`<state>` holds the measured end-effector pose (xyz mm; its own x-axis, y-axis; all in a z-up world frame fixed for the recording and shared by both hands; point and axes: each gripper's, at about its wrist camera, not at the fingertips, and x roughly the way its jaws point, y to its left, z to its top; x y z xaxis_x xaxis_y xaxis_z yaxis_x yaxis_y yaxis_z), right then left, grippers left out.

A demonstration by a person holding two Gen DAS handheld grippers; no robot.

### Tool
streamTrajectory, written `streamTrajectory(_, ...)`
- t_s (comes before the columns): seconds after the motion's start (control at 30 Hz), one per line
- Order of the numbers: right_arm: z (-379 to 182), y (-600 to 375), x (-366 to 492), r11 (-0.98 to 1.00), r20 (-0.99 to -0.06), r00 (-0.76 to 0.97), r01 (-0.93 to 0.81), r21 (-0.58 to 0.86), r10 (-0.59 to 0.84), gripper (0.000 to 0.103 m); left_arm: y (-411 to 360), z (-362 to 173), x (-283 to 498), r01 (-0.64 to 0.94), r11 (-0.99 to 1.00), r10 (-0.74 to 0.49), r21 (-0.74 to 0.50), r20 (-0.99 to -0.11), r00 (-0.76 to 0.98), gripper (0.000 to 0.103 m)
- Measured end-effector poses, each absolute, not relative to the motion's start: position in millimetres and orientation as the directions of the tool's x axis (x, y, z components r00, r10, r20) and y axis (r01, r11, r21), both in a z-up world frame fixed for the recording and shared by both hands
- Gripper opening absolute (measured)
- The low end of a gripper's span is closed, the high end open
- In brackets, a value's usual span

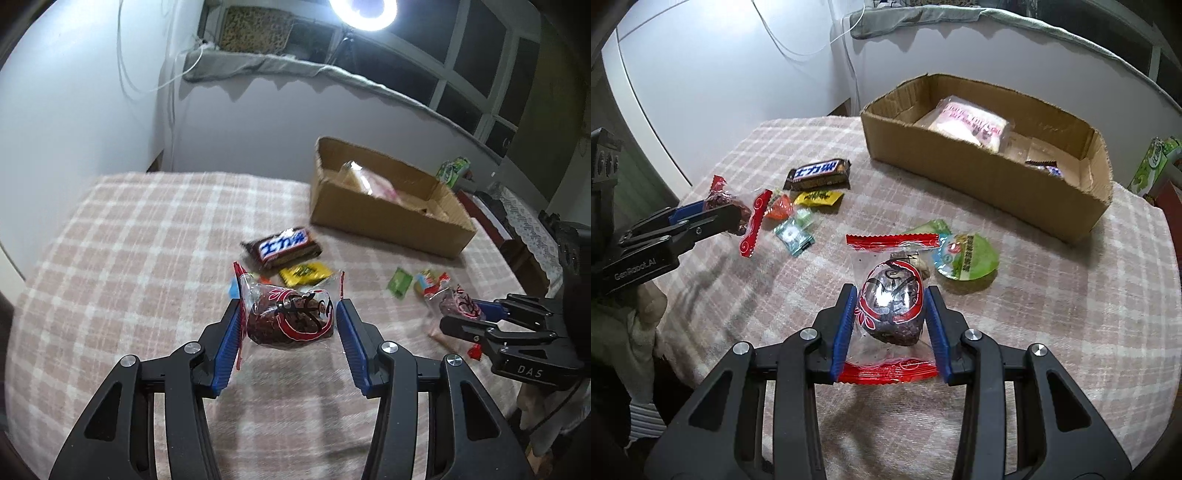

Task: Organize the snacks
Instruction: 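Lift the red-wrapped candy bag with the left gripper toward the box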

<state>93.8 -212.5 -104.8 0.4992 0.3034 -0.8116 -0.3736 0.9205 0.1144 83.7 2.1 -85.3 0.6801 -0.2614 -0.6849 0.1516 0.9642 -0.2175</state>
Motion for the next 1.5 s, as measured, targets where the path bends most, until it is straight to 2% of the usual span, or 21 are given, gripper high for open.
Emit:
streamTrajectory(0.6, -66.6, -238.0, 113.4, 0.937, -0.765, 0.581, -0.34, 0.081, 0.278, 0.039, -19.5, -48.5, 109.7, 0.214, 0.959, -0.284, -0.187, -0.621, 0.731, 0.05)
streamTrajectory(1.0, -52.3, -263.0, 159.3, 0.954, -0.748, 0.613, -0.289, 0.087, 0.254, 0.039, -34.7, -34.3, 152.6, 0.242, 0.952, -0.305, -0.187, -0.599, 0.74, 0.05)
streamTrajectory(1.5, -56.1, -291.2, 229.5, 0.974, -0.754, 0.631, -0.221, 0.049, 0.181, 0.039, -65.8, -34.1, 217.3, 0.279, 0.945, -0.322, -0.168, -0.618, 0.717, 0.05)
